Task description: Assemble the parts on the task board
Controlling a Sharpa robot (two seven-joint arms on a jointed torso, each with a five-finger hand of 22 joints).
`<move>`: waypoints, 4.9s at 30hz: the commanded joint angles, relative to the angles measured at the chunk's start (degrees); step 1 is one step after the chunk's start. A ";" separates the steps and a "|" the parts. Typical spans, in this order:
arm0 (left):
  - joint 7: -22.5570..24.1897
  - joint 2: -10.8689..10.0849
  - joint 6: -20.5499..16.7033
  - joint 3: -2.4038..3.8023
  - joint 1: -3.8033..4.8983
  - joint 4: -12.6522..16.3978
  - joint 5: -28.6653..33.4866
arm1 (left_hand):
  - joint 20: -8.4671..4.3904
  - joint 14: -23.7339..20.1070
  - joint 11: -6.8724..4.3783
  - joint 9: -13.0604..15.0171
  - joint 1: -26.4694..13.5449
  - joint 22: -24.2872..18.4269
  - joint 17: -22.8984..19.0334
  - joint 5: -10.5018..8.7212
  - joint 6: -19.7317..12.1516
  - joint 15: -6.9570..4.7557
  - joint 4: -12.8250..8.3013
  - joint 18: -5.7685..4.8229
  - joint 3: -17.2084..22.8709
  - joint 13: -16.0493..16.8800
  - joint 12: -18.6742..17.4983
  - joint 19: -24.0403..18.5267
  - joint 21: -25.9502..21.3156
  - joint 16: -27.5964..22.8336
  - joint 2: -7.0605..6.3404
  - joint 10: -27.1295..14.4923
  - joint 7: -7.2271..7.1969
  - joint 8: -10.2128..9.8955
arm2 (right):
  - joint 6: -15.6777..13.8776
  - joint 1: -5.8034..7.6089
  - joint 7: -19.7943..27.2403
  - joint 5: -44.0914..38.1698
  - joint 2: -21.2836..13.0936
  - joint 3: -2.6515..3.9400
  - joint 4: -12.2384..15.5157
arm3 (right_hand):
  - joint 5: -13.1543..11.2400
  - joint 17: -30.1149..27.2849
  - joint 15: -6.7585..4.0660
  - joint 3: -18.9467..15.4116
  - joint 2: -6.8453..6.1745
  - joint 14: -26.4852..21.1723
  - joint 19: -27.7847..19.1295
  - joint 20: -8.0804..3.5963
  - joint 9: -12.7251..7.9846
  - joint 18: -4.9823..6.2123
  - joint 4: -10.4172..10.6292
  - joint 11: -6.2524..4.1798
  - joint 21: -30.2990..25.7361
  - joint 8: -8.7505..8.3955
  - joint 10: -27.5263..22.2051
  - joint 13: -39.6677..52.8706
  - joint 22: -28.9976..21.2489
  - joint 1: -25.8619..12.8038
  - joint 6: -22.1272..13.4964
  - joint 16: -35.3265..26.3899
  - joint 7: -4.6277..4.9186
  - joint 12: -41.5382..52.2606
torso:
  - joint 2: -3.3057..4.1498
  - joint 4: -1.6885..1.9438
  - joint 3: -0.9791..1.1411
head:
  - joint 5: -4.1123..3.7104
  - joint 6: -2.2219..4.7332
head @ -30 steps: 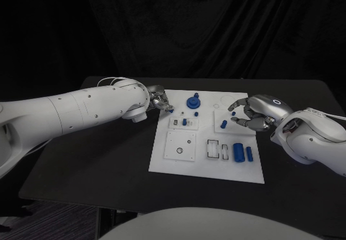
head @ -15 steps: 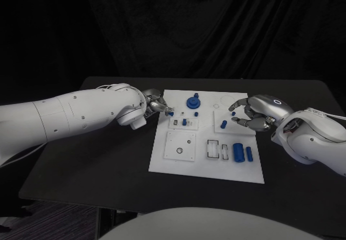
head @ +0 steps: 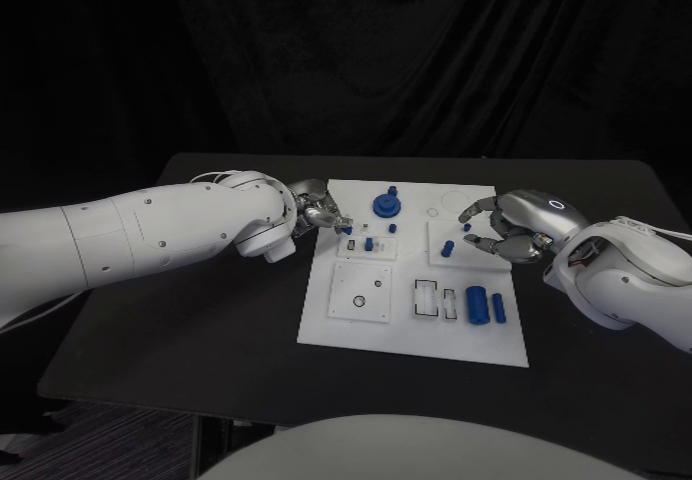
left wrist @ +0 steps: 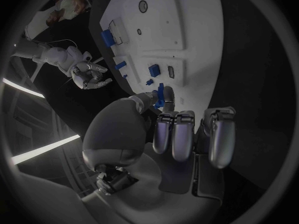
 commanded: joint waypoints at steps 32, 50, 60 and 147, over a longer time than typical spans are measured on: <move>-0.76 1.70 -1.05 0.05 -2.22 -0.33 -8.09 | -0.28 6.05 -0.29 -0.02 0.06 13.75 15.07 0.31 0.00 -0.18 0.14 0.20 -0.96 15.06 0.20 4.35 -0.25 0.15 1.03 6.17 -0.20 0.10 | -0.17 -0.07 -0.71 0.12 -0.02 0.03 0.21 | 0.16 10.28 0.09 0.26 0.38 4.29 -0.26 0.26 -0.08 0.61 0.02 0.08 -0.21 -0.20 0.18 7.62 10.63 0.33 0.46 -0.31 -0.11 -0.20 | 0.09 0.06 0.01 | 0.00 -0.01; -1.36 1.79 -0.35 0.05 -2.58 -0.62 -8.27 | -0.29 6.05 -0.34 -0.01 0.23 13.78 15.07 0.32 0.10 -0.20 0.03 0.18 -1.01 15.06 0.20 4.38 -0.16 0.15 1.16 6.17 -0.28 0.12 | -0.04 -0.07 -0.83 0.12 -0.19 0.03 0.35 | 0.15 10.33 0.07 0.31 0.31 4.30 -0.26 0.26 -0.18 0.61 -0.08 0.05 -0.24 -0.21 0.23 7.69 10.64 0.28 0.56 -0.27 -0.14 -0.15 | 0.08 0.12 0.01 | 0.07 -0.01; -1.19 1.94 -0.03 0.05 -2.93 -0.66 -8.28 | -0.31 6.05 -0.38 0.00 0.41 13.77 15.07 0.47 0.17 -0.23 -0.08 0.19 -1.04 15.06 0.20 4.38 -0.19 0.15 1.25 6.17 -0.33 0.12 | 0.13 -0.07 -0.95 0.12 -0.34 0.03 0.41 | 0.15 10.33 0.07 0.31 0.31 4.30 -0.26 0.26 -0.18 0.61 -0.08 0.05 -0.24 -0.21 0.23 7.69 10.64 0.28 0.56 -0.27 -0.14 -0.15 | 0.14 0.11 -0.02 | 0.25 -0.01; 12.56 1.13 -7.18 0.05 -3.72 -1.55 -8.27 | 0.55 6.05 0.74 3.00 -16.93 13.66 15.07 -10.66 -2.13 0.78 9.14 0.28 -23.00 15.06 0.20 4.19 -0.70 0.15 10.71 6.17 0.79 1.47 | 0.39 -0.09 -1.10 0.12 -0.18 0.03 0.19 | 0.15 10.33 0.07 0.31 0.31 4.30 -0.26 0.26 -0.18 0.61 -0.08 0.05 -0.24 -0.21 0.23 7.69 10.64 0.28 0.56 -0.27 -0.14 -0.15 | 0.08 0.09 -0.05 | 0.70 -0.01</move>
